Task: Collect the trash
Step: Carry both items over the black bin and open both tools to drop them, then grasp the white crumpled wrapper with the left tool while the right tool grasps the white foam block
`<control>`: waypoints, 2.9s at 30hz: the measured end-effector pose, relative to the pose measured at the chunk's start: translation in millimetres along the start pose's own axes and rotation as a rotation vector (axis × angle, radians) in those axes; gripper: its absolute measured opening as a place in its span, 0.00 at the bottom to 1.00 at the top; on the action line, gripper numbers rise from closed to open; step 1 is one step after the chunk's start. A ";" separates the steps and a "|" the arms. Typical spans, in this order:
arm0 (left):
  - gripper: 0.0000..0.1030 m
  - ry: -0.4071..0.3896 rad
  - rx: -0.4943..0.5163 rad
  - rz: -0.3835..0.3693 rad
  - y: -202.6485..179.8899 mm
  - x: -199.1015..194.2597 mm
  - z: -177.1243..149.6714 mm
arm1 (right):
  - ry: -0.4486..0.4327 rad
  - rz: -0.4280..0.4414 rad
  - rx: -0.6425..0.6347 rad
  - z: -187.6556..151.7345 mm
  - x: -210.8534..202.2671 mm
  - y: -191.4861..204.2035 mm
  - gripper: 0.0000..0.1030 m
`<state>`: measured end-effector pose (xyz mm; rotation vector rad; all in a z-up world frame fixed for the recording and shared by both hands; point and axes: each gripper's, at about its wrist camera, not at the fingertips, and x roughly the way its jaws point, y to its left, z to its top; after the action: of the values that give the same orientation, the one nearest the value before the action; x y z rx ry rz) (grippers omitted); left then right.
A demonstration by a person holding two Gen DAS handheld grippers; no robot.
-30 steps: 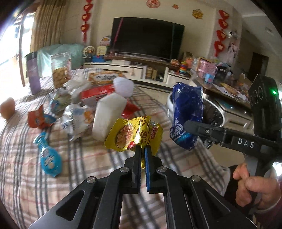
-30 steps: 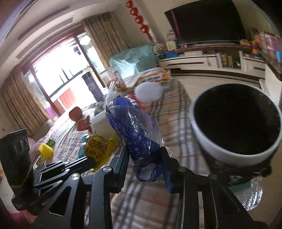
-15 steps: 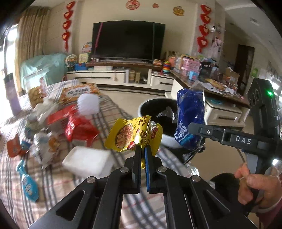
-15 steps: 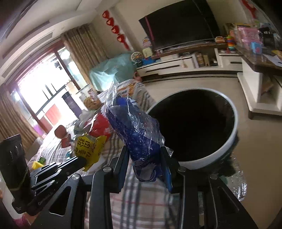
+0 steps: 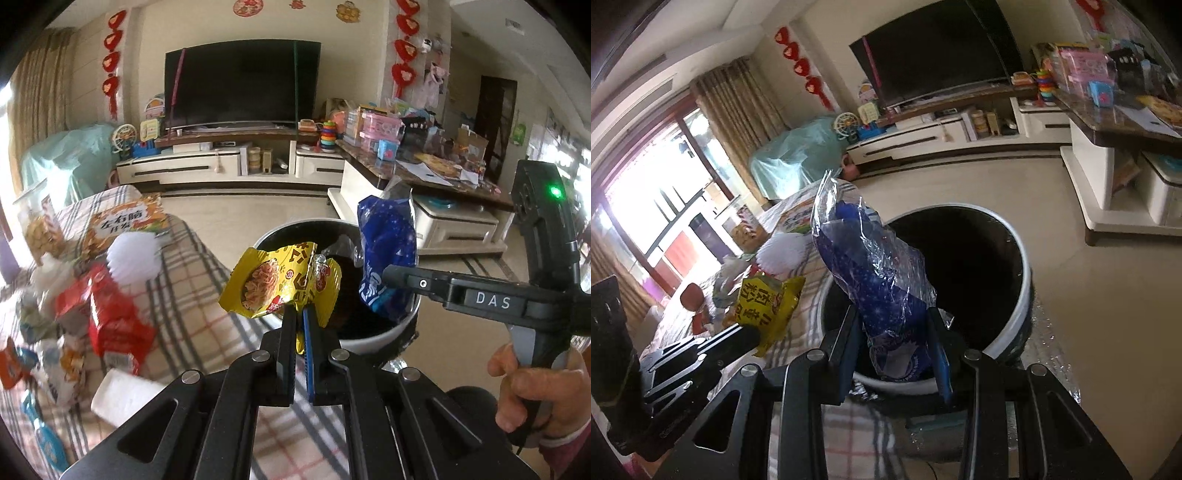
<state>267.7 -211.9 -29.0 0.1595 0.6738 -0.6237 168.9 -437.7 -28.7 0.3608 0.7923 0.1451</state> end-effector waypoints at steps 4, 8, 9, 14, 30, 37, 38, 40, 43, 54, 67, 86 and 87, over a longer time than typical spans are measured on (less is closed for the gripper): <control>0.02 0.019 0.009 -0.001 -7.0 11.6 11.1 | 0.022 -0.022 0.001 3.8 6.0 -7.8 0.34; 0.03 0.038 0.011 -0.006 -11.5 25.4 21.8 | 0.041 -0.036 0.007 7.2 11.2 -14.9 0.34; 0.03 0.041 0.011 -0.006 -13.1 26.4 22.9 | 0.044 -0.036 0.009 8.2 12.2 -16.5 0.35; 0.03 0.065 0.015 -0.009 -17.4 36.9 30.7 | 0.061 -0.045 0.016 13.1 17.1 -24.5 0.35; 0.35 0.100 -0.016 -0.006 -17.8 56.5 43.6 | 0.085 -0.044 0.027 25.7 22.7 -35.4 0.49; 0.52 0.077 -0.055 0.012 -13.3 39.2 28.7 | 0.048 -0.029 0.053 24.3 12.7 -35.5 0.73; 0.54 0.077 -0.062 0.015 -11.8 35.3 24.6 | 0.043 -0.030 0.050 23.7 11.8 -33.4 0.73; 0.55 0.069 -0.083 0.026 -7.5 25.1 14.8 | 0.031 -0.025 0.044 20.0 8.9 -27.6 0.77; 0.56 0.063 -0.115 0.041 0.3 9.4 1.8 | 0.008 -0.019 0.024 14.3 4.8 -15.8 0.85; 0.57 0.050 -0.194 0.108 22.7 -60.5 -52.7 | -0.023 0.032 -0.090 -17.1 -1.2 42.4 0.92; 0.57 0.061 -0.292 0.211 46.4 -127.5 -95.0 | 0.046 0.142 -0.201 -55.0 14.2 104.7 0.92; 0.60 0.087 -0.397 0.258 88.1 -169.3 -94.7 | 0.148 0.219 -0.431 -76.1 57.4 167.8 0.92; 0.60 0.086 -0.395 0.257 95.6 -166.7 -91.5 | 0.153 0.221 -0.438 -75.2 60.3 169.0 0.92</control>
<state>173.6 -23.0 -1.2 -0.0949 0.8316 -0.2304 158.0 -245.3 -55.0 0.0204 0.8457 0.5486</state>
